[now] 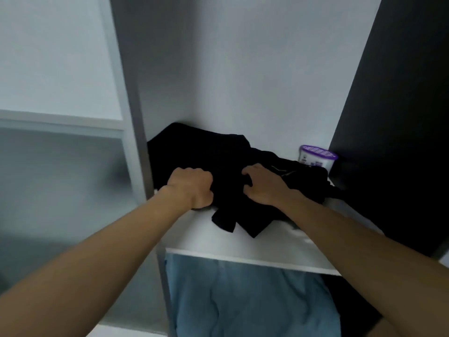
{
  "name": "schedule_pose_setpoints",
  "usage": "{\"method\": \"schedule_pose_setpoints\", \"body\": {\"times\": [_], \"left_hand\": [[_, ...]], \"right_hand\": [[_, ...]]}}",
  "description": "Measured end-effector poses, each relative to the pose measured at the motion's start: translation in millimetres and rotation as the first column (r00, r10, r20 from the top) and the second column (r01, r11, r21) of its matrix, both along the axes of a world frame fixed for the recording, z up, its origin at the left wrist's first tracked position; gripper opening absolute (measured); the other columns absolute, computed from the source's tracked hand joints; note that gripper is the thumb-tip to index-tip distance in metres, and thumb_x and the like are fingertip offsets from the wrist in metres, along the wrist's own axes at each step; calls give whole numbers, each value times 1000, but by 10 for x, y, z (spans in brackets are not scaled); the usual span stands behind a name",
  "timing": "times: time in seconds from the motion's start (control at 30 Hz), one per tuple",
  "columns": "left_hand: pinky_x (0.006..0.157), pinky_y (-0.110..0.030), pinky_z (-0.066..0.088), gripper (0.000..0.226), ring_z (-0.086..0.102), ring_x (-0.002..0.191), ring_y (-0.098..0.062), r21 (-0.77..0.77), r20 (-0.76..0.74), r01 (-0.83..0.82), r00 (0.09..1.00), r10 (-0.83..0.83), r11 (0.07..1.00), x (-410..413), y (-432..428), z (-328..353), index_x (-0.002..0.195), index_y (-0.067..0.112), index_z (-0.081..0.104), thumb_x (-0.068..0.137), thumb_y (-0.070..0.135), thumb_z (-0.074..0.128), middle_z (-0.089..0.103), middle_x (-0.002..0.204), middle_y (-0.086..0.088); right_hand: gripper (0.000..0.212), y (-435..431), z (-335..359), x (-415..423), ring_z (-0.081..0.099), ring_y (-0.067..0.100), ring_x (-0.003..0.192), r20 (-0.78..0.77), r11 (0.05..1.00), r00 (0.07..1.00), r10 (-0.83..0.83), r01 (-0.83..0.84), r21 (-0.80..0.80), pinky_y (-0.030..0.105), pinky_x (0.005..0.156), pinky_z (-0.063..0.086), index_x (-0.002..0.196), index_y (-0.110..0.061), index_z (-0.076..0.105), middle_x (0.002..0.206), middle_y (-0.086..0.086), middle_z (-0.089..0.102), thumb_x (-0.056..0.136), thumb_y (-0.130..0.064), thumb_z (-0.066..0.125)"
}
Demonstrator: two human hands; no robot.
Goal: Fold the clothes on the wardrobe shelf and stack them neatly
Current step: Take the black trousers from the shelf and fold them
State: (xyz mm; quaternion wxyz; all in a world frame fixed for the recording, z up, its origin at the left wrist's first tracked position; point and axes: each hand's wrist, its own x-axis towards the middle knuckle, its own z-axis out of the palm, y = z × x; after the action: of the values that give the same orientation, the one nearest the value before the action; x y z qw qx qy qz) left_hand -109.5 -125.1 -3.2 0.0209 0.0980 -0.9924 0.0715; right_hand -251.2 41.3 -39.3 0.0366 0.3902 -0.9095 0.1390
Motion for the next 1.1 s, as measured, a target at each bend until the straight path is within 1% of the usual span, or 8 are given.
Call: {"method": "schedule_pose_setpoints", "body": {"times": [0.1, 0.17, 0.33, 0.67, 0.8, 0.93, 1.0, 1.1], "left_hand": [[75, -35, 36, 20, 63, 95, -24, -296, 140, 41, 990, 1, 954, 481, -57, -55, 101, 21, 61, 93, 32, 47, 64, 98, 0], [74, -34, 33, 14, 62, 94, -21, -452, 198, 122, 980, -34, 884, 662, -70, -129, 94, 23, 59, 94, 28, 45, 65, 98, 2], [71, -32, 33, 22, 61, 89, -17, -618, 238, 220, 967, -87, 755, 756, -153, -248, 101, 23, 66, 96, 29, 46, 67, 95, 6], [66, -34, 38, 20, 64, 81, -21, -527, 146, 215, 976, -161, 822, 814, -653, -297, 83, 24, 64, 84, 31, 45, 68, 85, 2], [63, -34, 34, 27, 64, 81, -22, -529, 127, 158, 986, -107, 833, 891, -988, -332, 90, 23, 68, 85, 33, 44, 66, 82, 2], [65, -34, 33, 33, 65, 87, -24, -519, 95, 73, 995, -27, 851, 1001, -1345, -365, 94, 22, 70, 87, 38, 43, 71, 92, 0], [66, -33, 32, 33, 65, 87, -23, -506, 65, 0, 997, 39, 862, 1044, -1516, -368, 92, 22, 71, 87, 37, 43, 72, 93, 0], [65, -32, 33, 30, 66, 84, -21, -492, 42, -137, 983, 181, 860, 1082, -1751, -339, 89, 21, 70, 86, 34, 43, 71, 90, 1]], "right_hand": [[57, -80, -177, 434, 55, 25, 115, 62, 992, 998, -31, 23, 124, 35, 87, 50, 147, -21, 39, 144, 4, 42, 94, -34, 56], [58, -148, -252, 654, 55, 24, 113, 116, 984, 991, -63, 42, 174, 35, 88, 52, 147, -19, 39, 142, 6, 43, 94, -33, 56], [48, -304, -326, 971, 57, 22, 106, 155, 987, 985, -70, 46, 152, 37, 88, 53, 135, -13, 50, 130, 7, 51, 94, -38, 53], [42, -324, -447, 878, 58, 22, 105, 135, 975, 981, -141, 114, 188, 31, 78, 51, 133, -13, 52, 127, 7, 53, 94, -29, 53], [21, -500, -390, 808, 61, 20, 90, 75, 961, 976, -203, 184, 205, 28, 66, 47, 107, -14, 60, 104, 3, 62, 93, -27, 51], [11, -784, -185, 725, 61, 22, 76, 6, 975, 976, -215, 215, 56, 27, 58, 41, 79, -16, 50, 84, 2, 58, 87, -22, 53], [11, -951, -106, 664, 62, 26, 88, -24, 980, 980, -197, 197, -4, 31, 67, 43, 92, -15, 55, 96, 4, 59, 88, -25, 54], [52, -1196, -48, 504, 50, 35, 118, -83, 980, 977, -196, 198, 22, 43, 88, 45, 133, -16, 46, 131, 11, 48, 89, -42, 58]]}}
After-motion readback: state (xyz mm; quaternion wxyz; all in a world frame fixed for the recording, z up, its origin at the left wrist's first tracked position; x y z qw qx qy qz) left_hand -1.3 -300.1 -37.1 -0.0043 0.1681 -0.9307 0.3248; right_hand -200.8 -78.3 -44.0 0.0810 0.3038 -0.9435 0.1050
